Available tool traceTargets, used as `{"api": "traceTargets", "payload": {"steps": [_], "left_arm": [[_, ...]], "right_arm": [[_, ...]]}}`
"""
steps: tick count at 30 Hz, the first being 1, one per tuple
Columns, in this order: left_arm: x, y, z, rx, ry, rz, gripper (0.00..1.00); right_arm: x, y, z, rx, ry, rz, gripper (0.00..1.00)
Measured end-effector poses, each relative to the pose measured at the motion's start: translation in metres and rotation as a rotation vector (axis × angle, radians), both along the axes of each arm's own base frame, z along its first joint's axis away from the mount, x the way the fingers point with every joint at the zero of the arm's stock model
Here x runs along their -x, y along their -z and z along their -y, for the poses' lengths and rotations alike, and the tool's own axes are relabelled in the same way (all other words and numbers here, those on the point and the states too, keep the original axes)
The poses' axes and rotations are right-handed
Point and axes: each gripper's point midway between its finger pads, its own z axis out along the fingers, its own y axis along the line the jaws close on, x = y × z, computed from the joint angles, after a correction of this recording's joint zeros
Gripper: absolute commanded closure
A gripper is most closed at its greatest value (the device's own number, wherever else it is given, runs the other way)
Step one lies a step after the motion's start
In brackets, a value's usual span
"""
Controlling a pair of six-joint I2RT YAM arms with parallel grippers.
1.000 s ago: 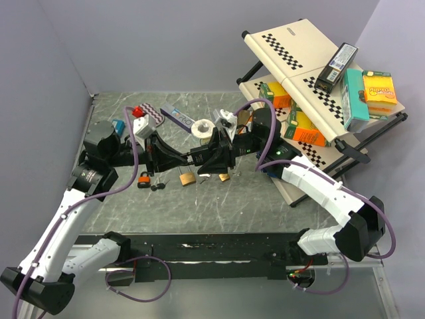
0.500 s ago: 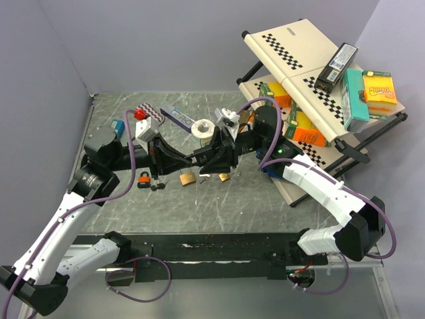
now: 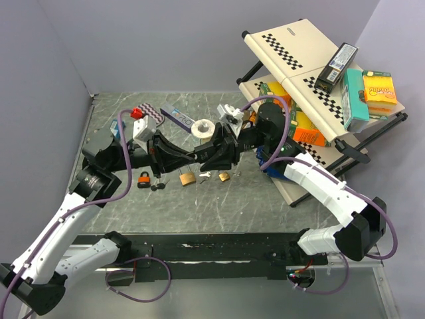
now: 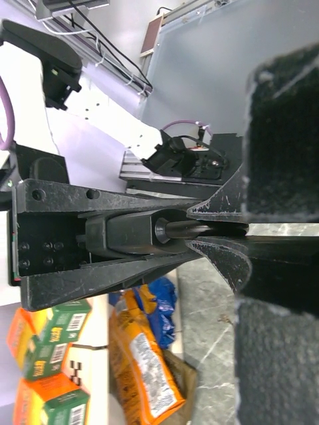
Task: Lock with the key
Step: Lock the lock.
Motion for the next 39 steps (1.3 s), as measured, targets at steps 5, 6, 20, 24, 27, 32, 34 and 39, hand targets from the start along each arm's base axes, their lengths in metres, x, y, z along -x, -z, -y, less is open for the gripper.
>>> {"api": "traceTargets", "payload": {"steps": [5,6,20,24,27,32,34,39], "left_arm": [[0.003,-0.008,0.003,0.025,0.014,0.031,0.99],[0.004,-0.009,0.003,0.027,0.016,0.035,0.99],[-0.015,0.033,-0.015,-0.093,-0.053,-0.014,0.99],[-0.022,0.06,-0.023,-0.174,-0.043,-0.015,0.99],[-0.02,0.077,-0.03,-0.237,-0.034,-0.007,0.99],[-0.016,0.1,-0.039,-0.32,-0.018,-0.021,0.99],[-0.016,0.104,-0.039,-0.334,-0.009,-0.03,0.99],[-0.016,0.107,-0.038,-0.345,0.008,-0.041,0.99]], "right_arm": [[0.002,-0.008,0.001,-0.021,-0.014,0.028,1.0],[0.002,-0.008,0.001,-0.023,-0.016,0.031,1.0],[-0.008,0.033,0.007,0.084,0.072,0.005,0.43],[-0.013,0.057,0.011,0.159,0.113,-0.031,0.35],[-0.019,0.067,0.018,0.187,0.131,-0.023,0.32],[-0.023,0.074,0.024,0.205,0.142,-0.008,0.25],[-0.022,0.074,0.023,0.204,0.14,-0.002,0.21],[-0.014,0.075,0.016,0.203,0.113,0.023,0.21]]}}
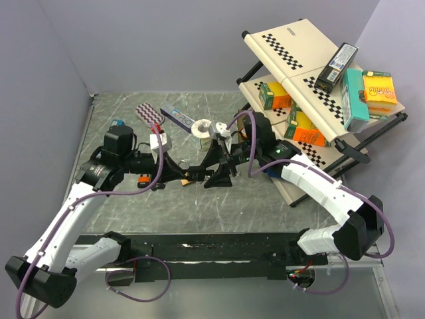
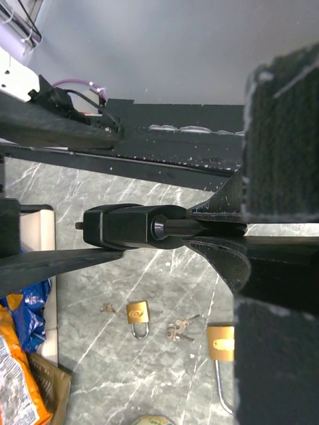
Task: Lock with the key
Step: Lock the lock, then remove the key from the lock.
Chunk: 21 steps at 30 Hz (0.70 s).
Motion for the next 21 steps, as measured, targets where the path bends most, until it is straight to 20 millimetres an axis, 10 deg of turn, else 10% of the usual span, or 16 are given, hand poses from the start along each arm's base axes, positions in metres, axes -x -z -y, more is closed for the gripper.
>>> {"api": "traceTargets", "payload": {"steps": [7,15,19,21], "left_arm": [[0.004,-0.005,0.001,0.011,0.023,-0.007,0.99],[0.005,-0.009,0.003,0.025,0.027,-0.017,0.98],[-0.004,-0.017,0.004,0.044,-0.021,-0.013,0.25],[-0.019,-0.025,0.003,0.064,-0.11,-0.003,0.11]], "right_arm": [[0.007,0.012,-0.015,0.022,-0.033,0.03,0.34],[-0.002,0.019,-0.02,0.047,-0.013,0.047,1.0],[-0.006,0.016,-0.021,0.045,0.001,0.052,1.0],[-0.009,0.018,-0.022,0.055,0.028,0.043,1.0]]}}
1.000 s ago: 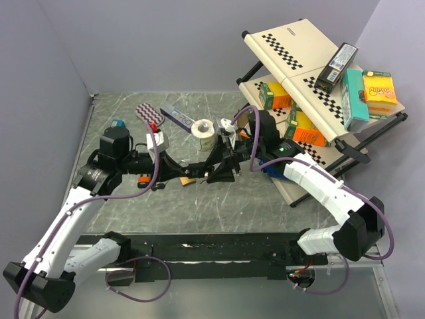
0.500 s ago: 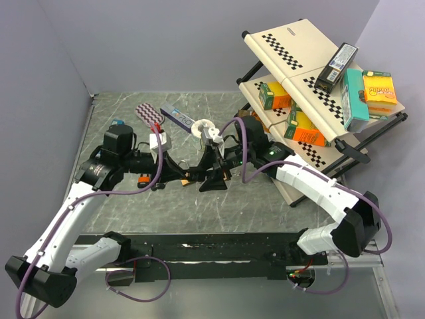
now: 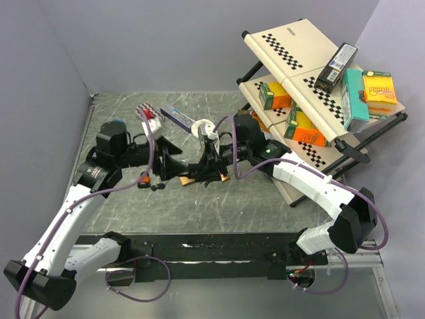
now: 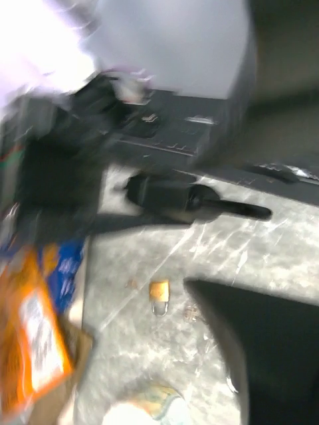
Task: Lock with the key
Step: Remove the key from the lock.
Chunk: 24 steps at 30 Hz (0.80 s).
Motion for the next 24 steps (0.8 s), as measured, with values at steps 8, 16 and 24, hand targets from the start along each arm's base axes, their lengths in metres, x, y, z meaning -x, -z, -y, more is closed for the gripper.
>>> {"api": "traceTargets", "payload": {"steps": [8,16,24], "left_arm": [[-0.064,-0.043,-0.035,0.232,-0.515,-0.189,0.04],[-0.086,-0.058,-0.059,0.481,-0.743,-0.496,0.04],[-0.092,-0.038,-0.049,0.602,-0.751,-0.734,0.04]], "right_arm": [[-0.05,-0.019,-0.004,-0.051,0.235,0.005,1.0],[-0.11,-0.019,-0.025,-0.09,0.498,-0.055,1.0],[-0.115,-0.009,-0.047,-0.086,0.563,-0.133,1.0]]}}
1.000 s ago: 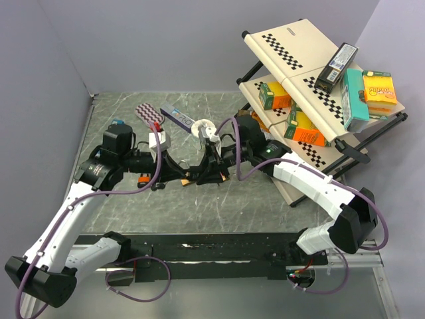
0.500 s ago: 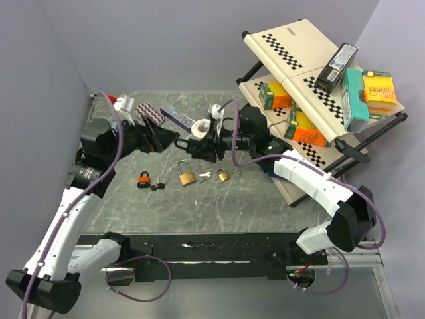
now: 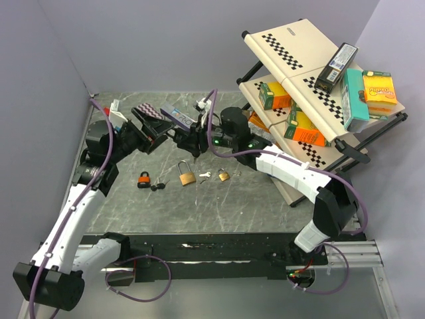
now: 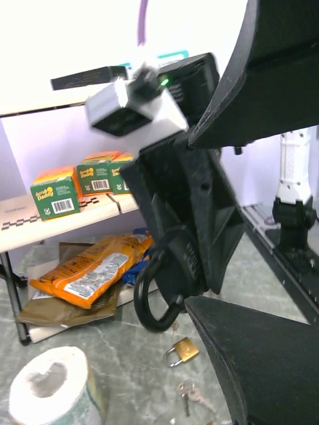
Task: Lock with the key
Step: Remove the key from the lock.
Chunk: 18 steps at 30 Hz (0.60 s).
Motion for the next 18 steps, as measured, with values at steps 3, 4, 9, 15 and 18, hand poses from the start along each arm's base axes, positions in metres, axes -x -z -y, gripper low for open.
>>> {"api": "traceTargets", "payload": {"steps": [3,4,9,15,18], "left_arm": [[-0.004,0.004,0.002,0.027,-0.004,-0.042,0.03],[-0.005,0.006,0.002,0.037,-0.006,-0.056,0.02],[-0.003,0.022,0.006,0.083,0.009,-0.125,0.01],[-0.008,0.037,0.011,0.104,0.021,-0.194,0.05],[-0.01,0.038,0.011,0.108,0.018,-0.201,0.1]], "right_arm": [[-0.002,-0.011,-0.006,-0.028,0.011,0.013,1.0],[-0.003,-0.015,-0.007,-0.037,0.016,0.018,1.0],[-0.007,-0.026,-0.013,-0.065,0.037,0.041,1.0],[-0.014,-0.018,-0.019,-0.06,0.068,0.024,1.0],[-0.013,-0.014,-0.023,-0.055,0.082,0.006,1.0]]}}
